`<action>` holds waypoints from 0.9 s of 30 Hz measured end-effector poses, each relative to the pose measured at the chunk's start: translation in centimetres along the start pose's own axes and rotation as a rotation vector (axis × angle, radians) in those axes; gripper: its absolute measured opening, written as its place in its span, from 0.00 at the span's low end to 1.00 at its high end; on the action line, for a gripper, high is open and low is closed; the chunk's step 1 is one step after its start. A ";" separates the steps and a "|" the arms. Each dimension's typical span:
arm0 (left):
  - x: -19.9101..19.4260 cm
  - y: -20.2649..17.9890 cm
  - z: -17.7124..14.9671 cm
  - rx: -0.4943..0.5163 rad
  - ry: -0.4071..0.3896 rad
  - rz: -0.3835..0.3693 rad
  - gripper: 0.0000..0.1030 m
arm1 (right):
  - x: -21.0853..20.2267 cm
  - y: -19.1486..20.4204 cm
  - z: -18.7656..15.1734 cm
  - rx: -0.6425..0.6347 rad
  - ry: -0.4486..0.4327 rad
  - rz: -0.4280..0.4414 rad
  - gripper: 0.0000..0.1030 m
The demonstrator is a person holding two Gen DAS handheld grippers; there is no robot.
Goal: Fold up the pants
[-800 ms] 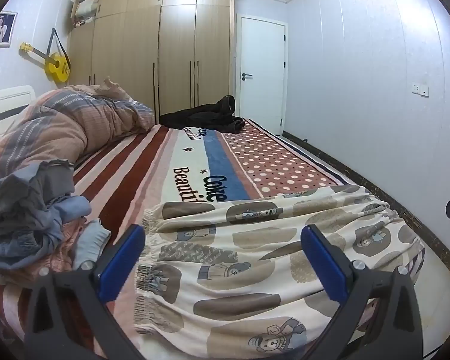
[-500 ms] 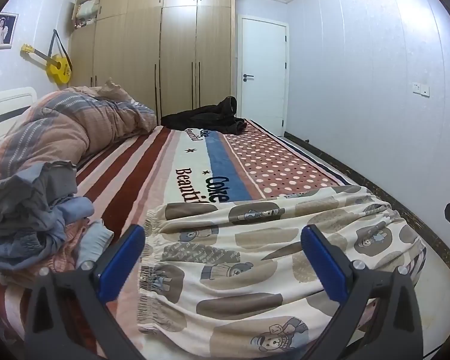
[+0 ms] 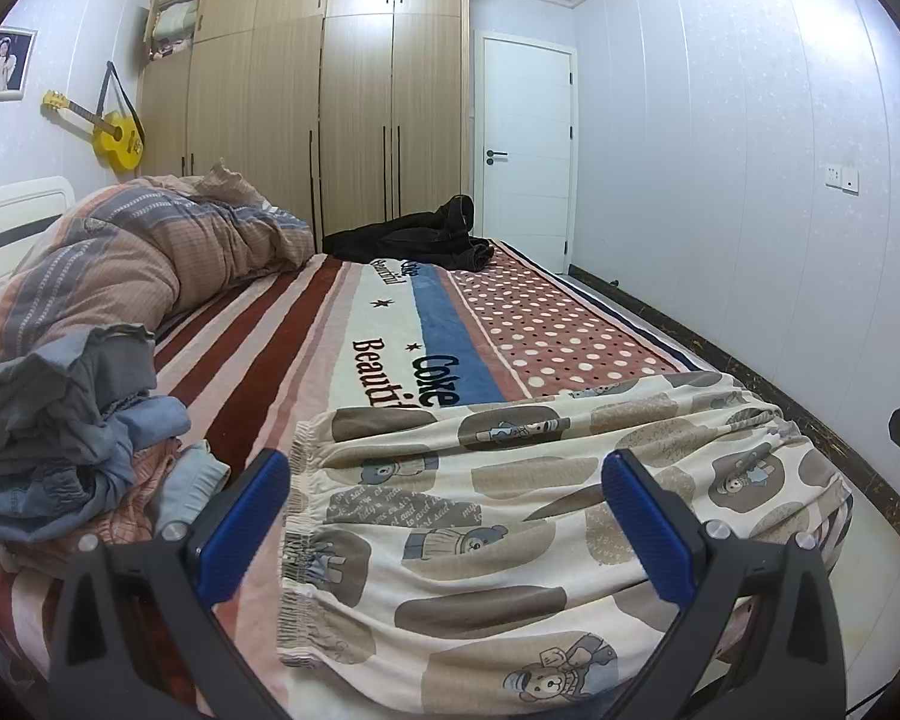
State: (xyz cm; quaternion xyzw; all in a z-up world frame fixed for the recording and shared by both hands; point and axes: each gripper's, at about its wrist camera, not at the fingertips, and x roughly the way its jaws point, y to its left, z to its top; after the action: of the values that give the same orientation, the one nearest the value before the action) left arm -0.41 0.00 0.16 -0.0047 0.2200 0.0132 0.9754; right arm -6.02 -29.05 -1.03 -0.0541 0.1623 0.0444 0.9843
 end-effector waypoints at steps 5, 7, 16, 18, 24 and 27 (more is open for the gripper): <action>0.0 0.0 0.1 -0.002 0.000 0.000 0.99 | -0.3 0.0 -0.1 0.000 -0.006 -0.005 0.99; -0.1 0.0 0.0 -0.002 0.000 -0.001 0.99 | -0.2 -0.2 -0.1 0.003 -0.002 -0.002 0.99; -0.1 0.1 0.1 -0.011 0.005 -0.006 0.99 | -0.3 -0.2 -0.1 0.003 0.002 -0.002 0.99; -0.1 0.2 0.1 -0.011 0.005 -0.006 0.99 | -0.3 -0.2 -0.1 0.002 0.004 -0.004 0.99; 0.0 0.1 0.1 -0.009 0.007 -0.006 1.00 | -0.3 -0.2 -0.3 0.003 0.008 -0.003 0.99; 0.0 0.2 0.1 -0.010 0.008 -0.006 0.99 | -0.2 -0.3 -0.3 0.003 0.008 -0.005 0.99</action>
State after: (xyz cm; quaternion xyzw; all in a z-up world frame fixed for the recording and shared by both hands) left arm -0.39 0.15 0.22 -0.0102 0.2237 0.0113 0.9745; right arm -6.28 -29.36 -1.23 -0.0530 0.1662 0.0417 0.9838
